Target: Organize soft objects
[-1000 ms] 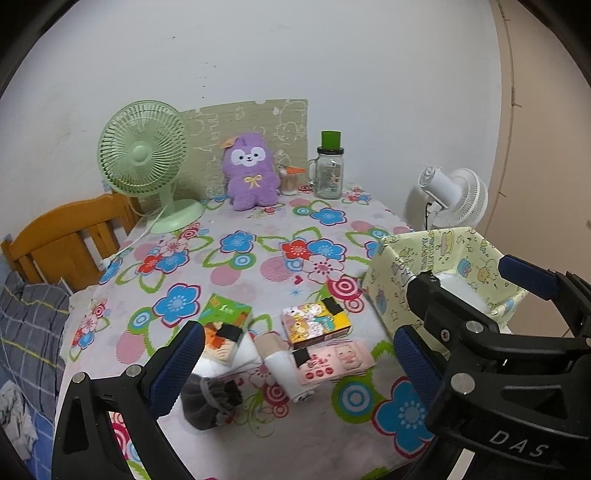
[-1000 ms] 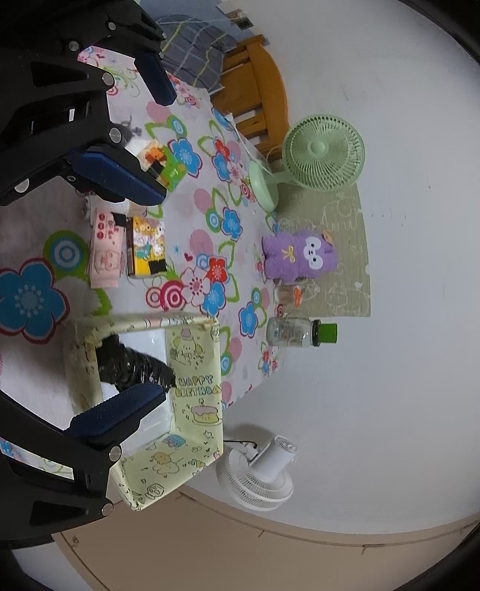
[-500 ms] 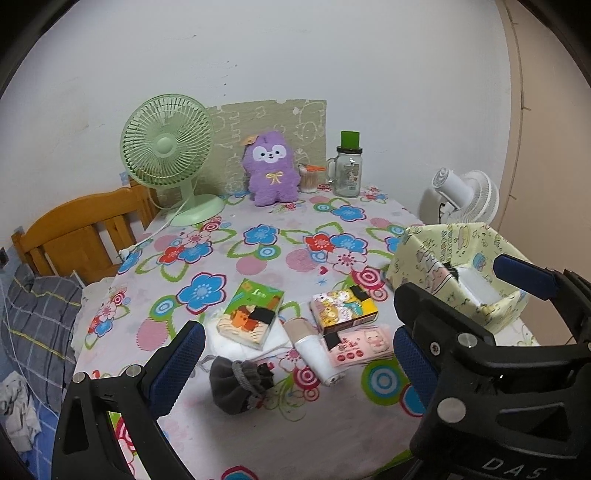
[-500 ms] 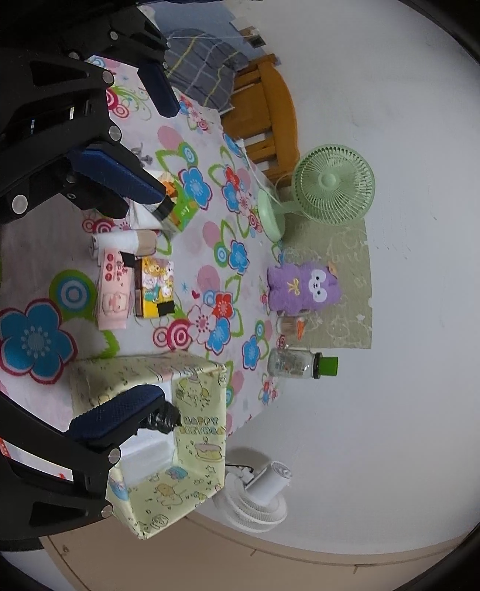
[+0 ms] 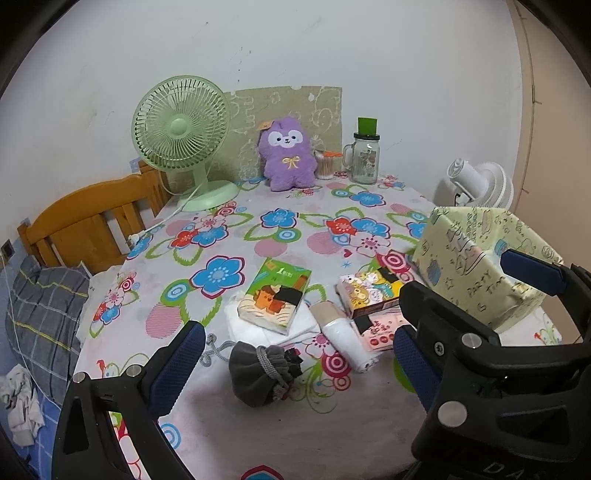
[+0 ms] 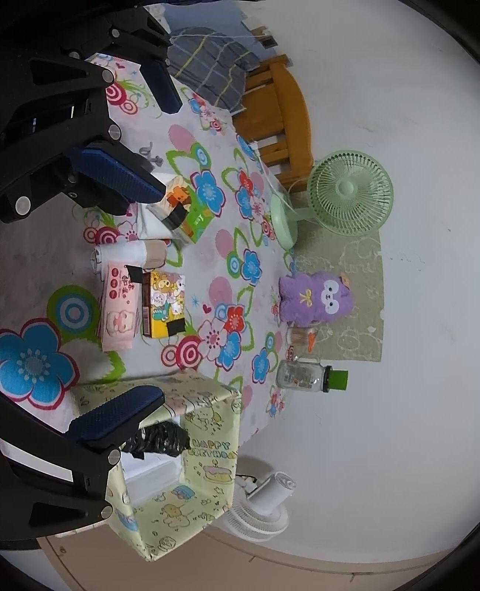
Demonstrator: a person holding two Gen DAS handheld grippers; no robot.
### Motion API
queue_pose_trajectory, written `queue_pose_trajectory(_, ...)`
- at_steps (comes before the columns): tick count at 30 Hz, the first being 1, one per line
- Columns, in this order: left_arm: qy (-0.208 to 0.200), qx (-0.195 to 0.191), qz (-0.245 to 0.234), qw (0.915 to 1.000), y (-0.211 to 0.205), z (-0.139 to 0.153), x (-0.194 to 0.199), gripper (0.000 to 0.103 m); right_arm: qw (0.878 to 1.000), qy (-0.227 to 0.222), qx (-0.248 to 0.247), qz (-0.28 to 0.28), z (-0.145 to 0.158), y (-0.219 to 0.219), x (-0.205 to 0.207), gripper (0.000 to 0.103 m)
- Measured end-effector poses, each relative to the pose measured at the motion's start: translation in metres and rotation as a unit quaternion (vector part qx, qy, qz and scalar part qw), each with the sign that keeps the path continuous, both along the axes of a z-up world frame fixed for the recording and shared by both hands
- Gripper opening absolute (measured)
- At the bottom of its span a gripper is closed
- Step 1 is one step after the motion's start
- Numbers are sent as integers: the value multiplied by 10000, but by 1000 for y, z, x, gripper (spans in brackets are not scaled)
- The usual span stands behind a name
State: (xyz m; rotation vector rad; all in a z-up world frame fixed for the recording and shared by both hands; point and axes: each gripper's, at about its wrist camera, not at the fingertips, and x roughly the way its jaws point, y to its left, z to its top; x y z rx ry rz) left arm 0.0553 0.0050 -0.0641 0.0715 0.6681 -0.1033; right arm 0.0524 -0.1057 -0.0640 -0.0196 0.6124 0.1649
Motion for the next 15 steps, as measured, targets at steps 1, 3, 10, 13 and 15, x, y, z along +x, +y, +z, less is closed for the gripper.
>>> queue_pose_trajectory(1,-1,-28,-17,10000,1,-2,0,103,10000,-30,-19,-7,-2,1,0,100)
queue_pose_trajectory(3,42,-95,-33,9999,3,-6,1,103,9998,-151,-117,-61,-5,2,0,100)
queue_pose_trajectory(10,248,-204,75,9995,10,-23,9,103,10000,17,-23,49,-17,3,11,100)
queue_pose_trajectory(13,315,-237,114,9992,13,-30,13,103,10000,67,-6,47,-24,4,15,100)
queue_pose_trajectory(15,365,-245,136,9989,15,-34,15,102,9999,103,-29,69,-28,7,17,100)
